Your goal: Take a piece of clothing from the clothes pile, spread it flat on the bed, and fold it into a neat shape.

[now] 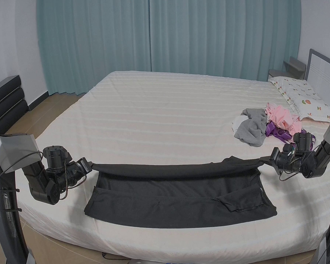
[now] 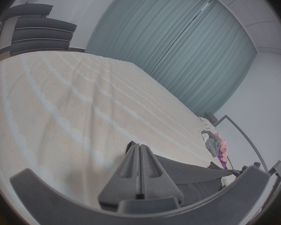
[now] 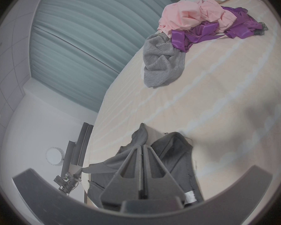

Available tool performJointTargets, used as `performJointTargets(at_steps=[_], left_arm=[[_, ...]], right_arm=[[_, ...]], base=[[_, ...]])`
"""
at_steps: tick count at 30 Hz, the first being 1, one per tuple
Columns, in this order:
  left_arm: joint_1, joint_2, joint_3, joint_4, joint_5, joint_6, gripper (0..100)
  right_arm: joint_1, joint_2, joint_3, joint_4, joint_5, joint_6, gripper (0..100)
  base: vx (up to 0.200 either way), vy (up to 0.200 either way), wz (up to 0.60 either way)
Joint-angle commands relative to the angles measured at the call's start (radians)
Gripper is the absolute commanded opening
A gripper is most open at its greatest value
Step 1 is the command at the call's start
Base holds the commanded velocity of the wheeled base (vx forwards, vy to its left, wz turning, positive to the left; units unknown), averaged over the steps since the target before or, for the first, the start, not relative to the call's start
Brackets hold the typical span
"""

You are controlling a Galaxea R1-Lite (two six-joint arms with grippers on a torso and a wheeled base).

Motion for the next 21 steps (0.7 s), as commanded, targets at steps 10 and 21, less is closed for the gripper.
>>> performJointTargets(at_steps=[10, 21], left_arm=[[-0.023, -0.001, 0.211, -0.114, -0.002, 0.056, 0], [-0.049, -0.006, 0.267, -0.119, -0.002, 0.057, 100]], right_arm=[[-0.021, 0.065, 0.086, -0.004, 0.002, -0.12, 0], [-0.013, 0.056, 0.1, -0.004, -0.007, -0.163, 100]], base=[[0.0, 0.0, 0.0], [0.0, 0.0, 0.0]])
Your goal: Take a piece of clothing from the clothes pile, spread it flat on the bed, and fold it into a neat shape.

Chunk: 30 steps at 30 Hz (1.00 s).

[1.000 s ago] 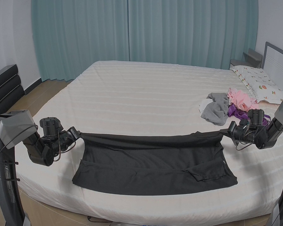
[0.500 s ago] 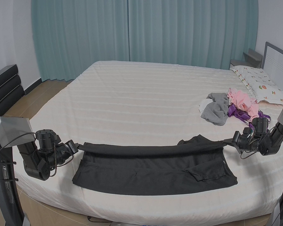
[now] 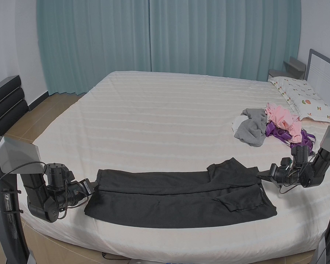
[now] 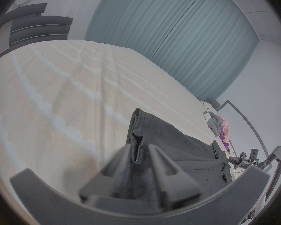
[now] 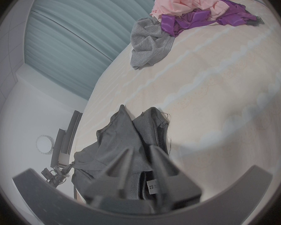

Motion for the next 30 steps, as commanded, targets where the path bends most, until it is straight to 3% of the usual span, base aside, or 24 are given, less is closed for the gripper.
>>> performJointTargets(at_steps=[1, 7, 11, 17, 25, 26, 30], left_arm=[[-0.004, -0.002, 0.006, -0.001, 0.0, -0.001, 100], [-0.001, -0.037, -0.031, 0.001, -0.005, -0.021, 100], [-0.004, -0.026, -0.138, 0.019, 0.0, -0.091, 100], [-0.022, 0.041, -0.302, 0.188, 0.0, -0.127, 100], [-0.022, 0.147, -0.42, 0.239, 0.004, -0.156, 100], [-0.021, 0.153, -0.427, 0.24, 0.004, -0.156, 0], [-0.019, 0.161, -0.43, 0.243, 0.004, -0.154, 0]], right_arm=[[0.001, -0.008, 0.001, 0.0, 0.0, 0.001, 100], [0.0, -0.06, -0.021, 0.0, 0.009, 0.041, 100], [0.018, -0.034, -0.064, 0.005, 0.0, 0.093, 100], [0.041, 0.022, -0.1, 0.0, 0.0, 0.15, 100], [0.049, 0.056, -0.14, 0.0, -0.006, 0.221, 100], [0.046, 0.061, -0.145, 0.0, -0.012, 0.224, 100], [0.049, 0.072, -0.149, 0.0, -0.038, 0.222, 100]], base=[[0.0, 0.0, 0.0], [0.0, 0.0, 0.0], [0.0, 0.0, 0.0], [0.0, 0.0, 0.0], [0.0, 0.0, 0.0], [0.0, 0.0, 0.0], [0.0, 0.0, 0.0]])
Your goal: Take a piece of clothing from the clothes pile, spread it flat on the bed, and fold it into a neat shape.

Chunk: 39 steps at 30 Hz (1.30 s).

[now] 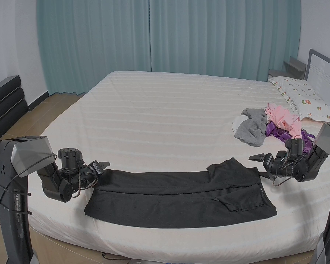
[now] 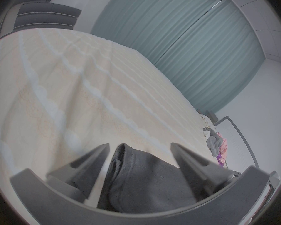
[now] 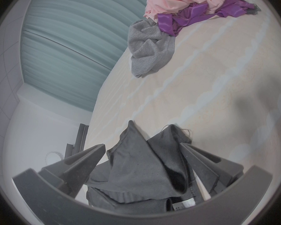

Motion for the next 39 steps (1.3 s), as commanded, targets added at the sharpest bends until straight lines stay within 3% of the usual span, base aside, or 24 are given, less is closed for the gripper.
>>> performJointTargets(at_steps=[1, 11, 13, 26, 27, 39], left_arm=[[0.001, 0.043, -0.016, -0.004, -0.001, 0.0, 0], [0.015, 0.031, -0.016, -0.017, 0.044, -0.003, 0], [0.015, 0.029, -0.016, -0.03, 0.067, -0.003, 0], [0.021, 0.032, -0.001, -0.046, 0.079, -0.004, 0], [0.021, 0.032, -0.001, -0.045, 0.079, -0.004, 0], [0.021, 0.031, 0.004, -0.046, 0.081, -0.004, 0]], right_arm=[[0.003, 0.028, -0.009, -0.001, -0.013, 0.0, 100], [0.023, 0.04, -0.037, -0.005, -0.096, 0.006, 100], [0.043, 0.061, -0.058, -0.024, -0.139, 0.006, 100], [0.052, 0.08, -0.057, -0.053, -0.189, 0.0, 100], [0.052, 0.081, -0.057, -0.053, -0.189, 0.0, 0], [0.014, 0.069, -0.044, -0.051, -0.223, -0.001, 0]], base=[[0.0, 0.0, 0.0], [0.0, 0.0, 0.0], [0.0, 0.0, 0.0], [0.0, 0.0, 0.0], [0.0, 0.0, 0.0], [0.0, 0.0, 0.0]])
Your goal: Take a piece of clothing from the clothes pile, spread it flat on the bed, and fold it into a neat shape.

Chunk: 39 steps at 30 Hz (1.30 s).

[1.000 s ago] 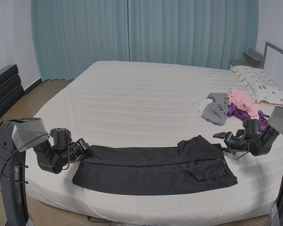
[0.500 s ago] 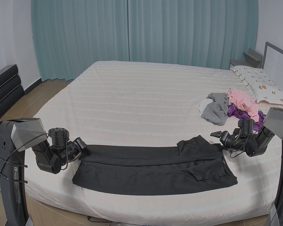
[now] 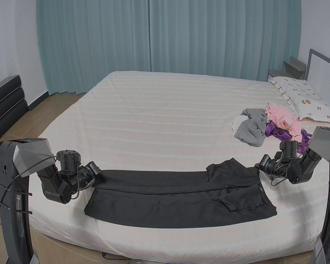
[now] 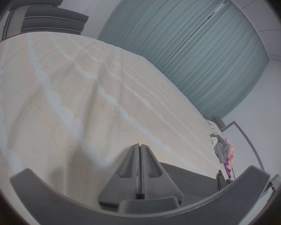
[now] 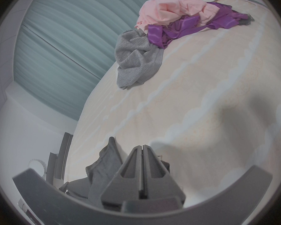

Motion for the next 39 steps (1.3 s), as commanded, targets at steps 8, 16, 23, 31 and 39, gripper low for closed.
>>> performJointTargets(at_steps=[8, 16, 23, 31, 39], left_arm=[[0.0, 0.001, 0.001, -0.001, -0.001, -0.002, 0], [0.0, -0.001, 0.001, 0.001, -0.001, -0.014, 100], [0.011, -0.019, 0.004, 0.002, -0.011, -0.061, 100], [0.041, -0.105, 0.082, 0.004, -0.08, -0.169, 100], [0.081, -0.107, 0.105, 0.004, -0.181, -0.218, 100]], right_arm=[[-0.031, 0.001, 0.011, -0.002, 0.0, 0.002, 0], [-0.028, 0.004, 0.012, -0.002, 0.003, 0.004, 100], [-0.031, -0.069, 0.049, -0.003, 0.035, 0.025, 100], [0.001, -0.2, 0.138, -0.003, 0.099, 0.041, 100], [0.07, -0.224, 0.195, -0.032, 0.148, 0.018, 100]], base=[[0.0, 0.0, 0.0], [0.0, 0.0, 0.0], [0.0, 0.0, 0.0], [0.0, 0.0, 0.0], [0.0, 0.0, 0.0]])
